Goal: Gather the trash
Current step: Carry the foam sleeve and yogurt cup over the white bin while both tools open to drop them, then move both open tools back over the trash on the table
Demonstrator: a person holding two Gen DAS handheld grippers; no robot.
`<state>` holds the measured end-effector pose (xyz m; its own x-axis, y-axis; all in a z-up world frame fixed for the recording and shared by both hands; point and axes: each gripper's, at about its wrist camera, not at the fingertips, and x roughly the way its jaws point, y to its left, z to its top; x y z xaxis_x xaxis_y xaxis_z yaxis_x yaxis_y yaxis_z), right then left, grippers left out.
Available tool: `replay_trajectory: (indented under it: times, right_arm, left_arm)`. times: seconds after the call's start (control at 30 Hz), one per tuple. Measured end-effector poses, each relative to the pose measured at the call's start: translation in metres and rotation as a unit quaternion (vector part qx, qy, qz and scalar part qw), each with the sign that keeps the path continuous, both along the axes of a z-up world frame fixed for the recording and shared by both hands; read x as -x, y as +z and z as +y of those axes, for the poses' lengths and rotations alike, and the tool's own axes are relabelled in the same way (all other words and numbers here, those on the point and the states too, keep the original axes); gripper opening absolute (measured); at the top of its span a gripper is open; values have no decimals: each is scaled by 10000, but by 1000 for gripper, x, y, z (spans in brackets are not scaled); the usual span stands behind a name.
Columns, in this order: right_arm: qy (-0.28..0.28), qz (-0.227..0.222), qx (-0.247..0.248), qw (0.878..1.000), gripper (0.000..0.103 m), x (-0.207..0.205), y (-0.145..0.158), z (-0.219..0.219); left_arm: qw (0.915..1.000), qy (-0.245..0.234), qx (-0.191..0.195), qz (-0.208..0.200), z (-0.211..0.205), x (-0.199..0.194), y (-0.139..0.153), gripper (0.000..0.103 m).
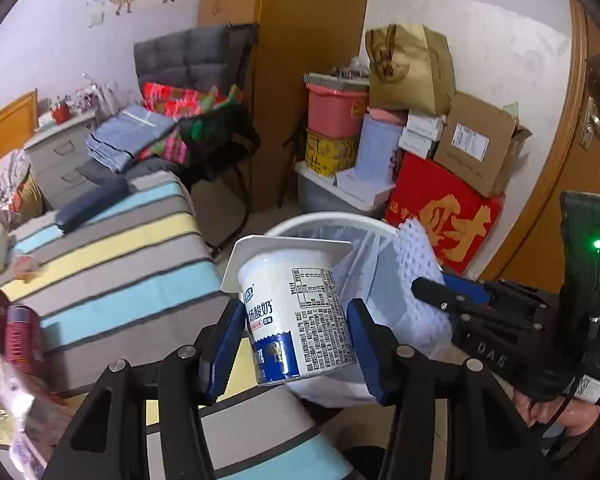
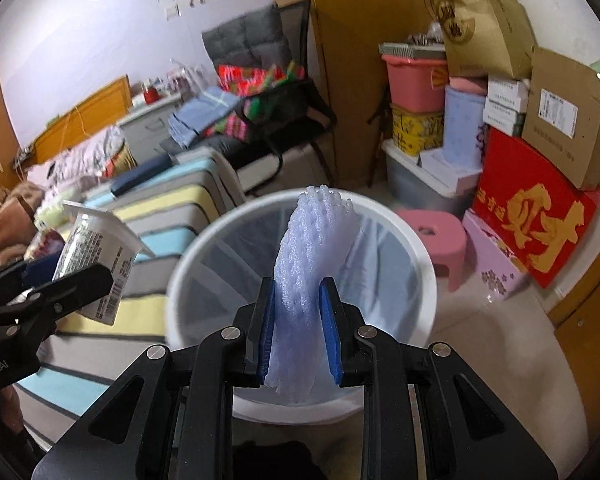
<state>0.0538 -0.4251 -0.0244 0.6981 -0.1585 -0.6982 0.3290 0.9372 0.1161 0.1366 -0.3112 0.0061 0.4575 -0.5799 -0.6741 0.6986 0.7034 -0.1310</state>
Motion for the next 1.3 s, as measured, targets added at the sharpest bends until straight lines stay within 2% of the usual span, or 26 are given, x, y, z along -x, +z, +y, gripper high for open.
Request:
replay_trajectory:
  times: [0.27, 0.37, 0.43, 0.57, 0.93, 1.3]
  right_arm:
    - [104, 316, -27, 9994, 25, -7, -16, -18]
    - [24, 402, 28, 9992, 27, -8, -18, -23]
    - [1, 395, 41, 9992, 32, -7, -19, -24]
    - [-49, 349, -3, 9994, 52, -4, -19, -24]
    - [-97, 28, 27, 9999, 52, 2, -4, -7]
    - [161, -508, 170, 9984, 52, 9, 22, 35]
  left_arm:
    - [9996, -171, -179, 106, -33, -11, -19, 54]
    - [9998, -121, -46, 154, -29, -17, -20, 56]
    - [9998, -96, -32, 166, -26, -19, -21, 65]
    - [9998, -28, 1, 189, -16, -22, -19, 66]
    - [9992, 383, 126, 2, 34, -18, 0, 66]
    - [9943, 991, 198, -346, 108, 0, 20, 66]
